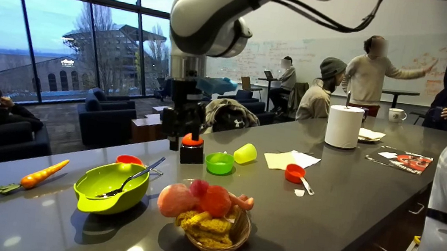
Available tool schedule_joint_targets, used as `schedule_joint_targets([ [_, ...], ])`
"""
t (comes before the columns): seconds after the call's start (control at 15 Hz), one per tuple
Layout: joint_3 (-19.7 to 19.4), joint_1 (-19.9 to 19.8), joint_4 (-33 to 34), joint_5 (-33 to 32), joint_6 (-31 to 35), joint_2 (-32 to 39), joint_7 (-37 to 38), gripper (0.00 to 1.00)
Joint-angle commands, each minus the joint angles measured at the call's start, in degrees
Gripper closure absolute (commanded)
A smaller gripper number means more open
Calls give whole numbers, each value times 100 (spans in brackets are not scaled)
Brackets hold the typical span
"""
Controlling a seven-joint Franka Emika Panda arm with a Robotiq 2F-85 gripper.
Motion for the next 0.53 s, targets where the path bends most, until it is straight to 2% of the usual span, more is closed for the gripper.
schedule_joint_targets([
  [0.0,85,74,1077,90,-478,796,415,0],
  [0.2,99,173,1306,-41,-481,866,978,0],
  [0.27,86,110,1099,26,-306,855,588,0],
  [0.47,88,125,1126,22,-309,877,623,0],
])
